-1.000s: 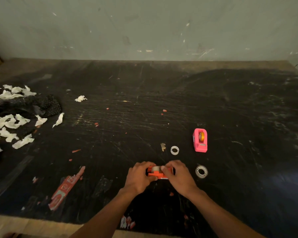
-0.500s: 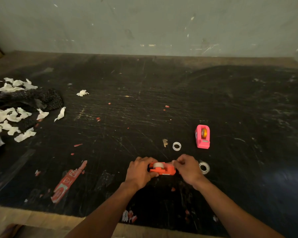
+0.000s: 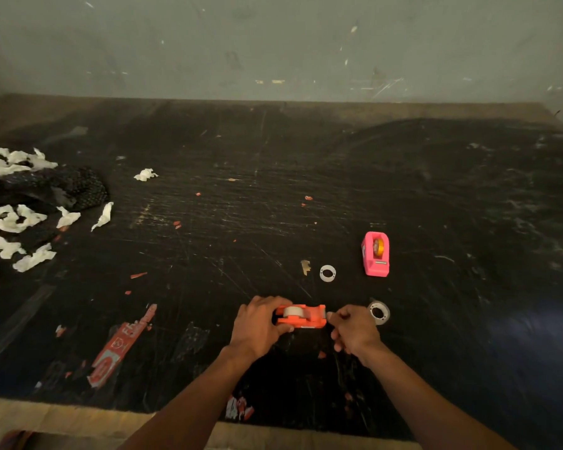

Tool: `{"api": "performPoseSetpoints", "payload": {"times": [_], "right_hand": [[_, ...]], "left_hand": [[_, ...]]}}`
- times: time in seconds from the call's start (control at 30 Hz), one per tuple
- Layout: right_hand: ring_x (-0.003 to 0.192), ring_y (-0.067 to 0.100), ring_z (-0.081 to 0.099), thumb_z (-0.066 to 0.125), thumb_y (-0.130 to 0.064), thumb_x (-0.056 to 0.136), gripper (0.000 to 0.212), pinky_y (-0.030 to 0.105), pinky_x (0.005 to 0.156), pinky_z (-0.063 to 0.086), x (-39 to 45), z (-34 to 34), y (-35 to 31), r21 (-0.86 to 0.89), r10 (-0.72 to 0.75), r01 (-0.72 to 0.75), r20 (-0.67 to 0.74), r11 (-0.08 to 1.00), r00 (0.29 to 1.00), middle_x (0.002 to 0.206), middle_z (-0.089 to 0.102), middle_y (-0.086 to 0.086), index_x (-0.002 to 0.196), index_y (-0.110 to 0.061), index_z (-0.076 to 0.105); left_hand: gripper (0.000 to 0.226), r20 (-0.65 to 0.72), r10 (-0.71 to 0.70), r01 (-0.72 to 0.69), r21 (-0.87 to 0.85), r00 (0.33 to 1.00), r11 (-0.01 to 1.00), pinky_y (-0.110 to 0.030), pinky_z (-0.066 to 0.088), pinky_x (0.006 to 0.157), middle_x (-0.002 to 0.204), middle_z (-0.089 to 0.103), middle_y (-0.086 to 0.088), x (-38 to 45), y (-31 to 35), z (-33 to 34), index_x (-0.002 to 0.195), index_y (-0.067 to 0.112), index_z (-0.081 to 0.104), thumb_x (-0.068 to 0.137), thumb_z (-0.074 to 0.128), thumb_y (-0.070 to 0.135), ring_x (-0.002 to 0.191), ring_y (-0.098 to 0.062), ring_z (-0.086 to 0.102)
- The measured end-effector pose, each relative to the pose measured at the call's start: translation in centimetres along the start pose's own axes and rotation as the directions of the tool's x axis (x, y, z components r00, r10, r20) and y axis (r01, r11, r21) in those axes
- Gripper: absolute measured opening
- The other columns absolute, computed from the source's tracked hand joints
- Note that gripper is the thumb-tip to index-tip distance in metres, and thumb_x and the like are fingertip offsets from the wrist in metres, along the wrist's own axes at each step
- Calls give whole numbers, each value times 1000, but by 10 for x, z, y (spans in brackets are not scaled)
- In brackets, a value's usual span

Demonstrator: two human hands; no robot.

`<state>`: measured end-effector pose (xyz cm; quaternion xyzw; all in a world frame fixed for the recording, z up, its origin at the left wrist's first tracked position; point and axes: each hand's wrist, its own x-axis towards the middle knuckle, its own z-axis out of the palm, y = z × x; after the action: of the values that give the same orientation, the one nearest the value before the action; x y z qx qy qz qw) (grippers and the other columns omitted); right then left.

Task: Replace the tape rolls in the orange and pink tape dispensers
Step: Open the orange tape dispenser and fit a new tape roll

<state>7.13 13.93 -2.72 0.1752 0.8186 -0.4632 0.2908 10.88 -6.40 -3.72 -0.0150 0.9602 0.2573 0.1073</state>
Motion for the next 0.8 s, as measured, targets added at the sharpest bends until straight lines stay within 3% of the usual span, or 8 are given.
{"api": "performPoseSetpoints", "payload": {"times": [0.2,0.27,0.47,0.53,0.6,0.67,0.7,0.8], "right_hand": [[39,13,52,62,-14,96,5,23,34,37,-1,8,-2,82,61,-57,-43,995,997,68,66,9,98,-14,58],[39,13,51,60,-11,97,4,21,34,37,-1,11,0,101,34,-30,-38,994,999,68,65,10,99,-11,64],[53,14,55,46,-4,101,26,20,38,45,-14,10,-3,108,24,-29,51,994,998,75,62,11,98,-6,71],[59,16,60,44,-3,98,27,22,46,49,-21,5,-8,20,28,-31,152,999,988,74,61,10,91,-8,70],[77,19,67,45,-10,98,25,32,71,56,-20,3,-9,-186,-50,74,132,980,990,86,65,10,92,-12,69],[108,22,62,50,-17,98,29,36,99,49,-17,4,-9,-341,-268,248,-11,907,963,117,60,9,123,-14,66],[119,22,55,53,-23,97,40,36,106,45,-17,7,-10,-390,-376,341,-15,855,927,128,53,7,137,-16,57],[128,24,43,60,-40,92,63,39,109,39,-19,18,-17,-635,-503,516,223,575,835,140,45,4,149,-22,42]], "left_hand": [[51,8,-2,2,-22,1000,1000,-47,39,111,130,62,11,0,1,1,130,38,54,83,74,35,126,-11,49],[51,7,-4,4,-12,1000,1000,-46,39,111,131,62,10,0,3,1,130,37,53,84,74,35,126,-12,50],[51,18,3,-2,-28,1000,1000,-44,40,110,132,61,9,1,3,-1,131,35,54,84,74,32,125,-12,51],[52,32,7,-6,-29,999,1000,-44,41,111,133,61,8,1,3,-1,132,34,54,85,74,31,126,-13,51],[52,46,25,-24,-27,999,999,-44,40,111,134,59,8,1,1,0,133,35,53,85,73,30,126,-14,50],[54,48,43,-41,-28,998,999,-44,41,111,135,58,8,3,-1,1,135,36,51,85,72,29,126,-14,50],[56,56,47,-46,-28,997,999,-43,40,112,137,56,7,4,-2,2,137,35,49,86,71,27,127,-14,48],[73,117,47,-40,-62,992,997,-36,32,118,148,45,0,5,-7,3,150,30,33,87,67,17,135,-17,39]]}}
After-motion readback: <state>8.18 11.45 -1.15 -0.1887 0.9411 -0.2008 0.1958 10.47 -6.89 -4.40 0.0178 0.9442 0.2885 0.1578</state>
